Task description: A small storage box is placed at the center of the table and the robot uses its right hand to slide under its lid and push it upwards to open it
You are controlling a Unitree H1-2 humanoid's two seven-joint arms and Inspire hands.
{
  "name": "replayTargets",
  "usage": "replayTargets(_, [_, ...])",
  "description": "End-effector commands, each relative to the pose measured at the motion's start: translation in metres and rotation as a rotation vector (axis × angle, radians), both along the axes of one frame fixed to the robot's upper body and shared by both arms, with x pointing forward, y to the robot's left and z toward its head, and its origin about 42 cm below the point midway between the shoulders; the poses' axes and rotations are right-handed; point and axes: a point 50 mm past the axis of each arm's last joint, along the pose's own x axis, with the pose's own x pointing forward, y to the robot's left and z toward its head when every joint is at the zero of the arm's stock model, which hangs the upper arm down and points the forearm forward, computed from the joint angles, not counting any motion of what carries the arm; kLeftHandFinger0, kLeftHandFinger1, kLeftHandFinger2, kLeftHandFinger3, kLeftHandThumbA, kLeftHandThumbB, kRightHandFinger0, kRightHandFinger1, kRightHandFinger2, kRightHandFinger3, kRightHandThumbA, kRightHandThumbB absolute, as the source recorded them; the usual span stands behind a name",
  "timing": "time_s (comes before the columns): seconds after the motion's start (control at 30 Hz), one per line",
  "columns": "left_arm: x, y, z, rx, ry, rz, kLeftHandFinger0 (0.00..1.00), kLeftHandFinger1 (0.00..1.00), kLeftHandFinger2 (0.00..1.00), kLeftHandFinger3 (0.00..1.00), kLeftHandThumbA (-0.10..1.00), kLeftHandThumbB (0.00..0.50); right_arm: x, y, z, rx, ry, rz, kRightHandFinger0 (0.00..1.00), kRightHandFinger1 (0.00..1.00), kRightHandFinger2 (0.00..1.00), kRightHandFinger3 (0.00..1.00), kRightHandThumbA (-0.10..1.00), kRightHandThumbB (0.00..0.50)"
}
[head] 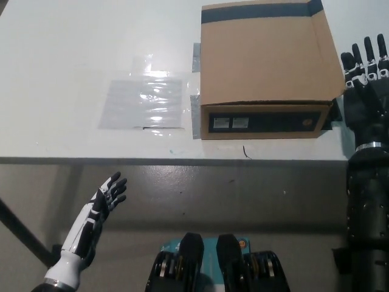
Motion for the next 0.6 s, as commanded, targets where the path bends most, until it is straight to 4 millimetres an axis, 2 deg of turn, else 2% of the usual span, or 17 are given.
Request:
replayTargets(0.0, [0.0,0.001,0.007,-0.006,-0.046,-0.013,1.0,1.0,1.0,1.0,1.0,0.248,0.015,-0.006,0.04,-0.011,-0.133,0.005,1.0,1.0,1.0,1.0,1.0,0.261])
replayTargets(0.2, [0.0,0.001,0.007,-0.002,-0.044,-0.012,1.0,1.0,1.0,1.0,1.0,0.25,0.015,-0.026,0.048,-0.02,-0.141,-0.044,1.0,1.0,1.0,1.0,1.0,0.27])
replayTargets(0.23, [0.0,0.001,0.007,-0.003,-0.048,-0.013,1.0,1.0,1.0,1.0,1.0,0.237,0.015,-0.031,0.048,-0.023,-0.142,-0.055,1.0,1.0,1.0,1.0,1.0,0.289])
replayTargets(0.3, [0.0,0.001,0.006,-0.002,-0.052,-0.015,1.0,1.0,1.0,1.0,1.0,0.226,0.016,-0.034,0.047,-0.02,-0.144,-0.064,1.0,1.0,1.0,1.0,1.0,0.28])
replayTargets(0.57, [-0.001,0.001,0.005,-0.004,-0.046,-0.01,1.0,1.0,1.0,1.0,1.0,0.236,0.017,-0.028,0.044,-0.018,-0.136,-0.053,1.0,1.0,1.0,1.0,1.0,0.288])
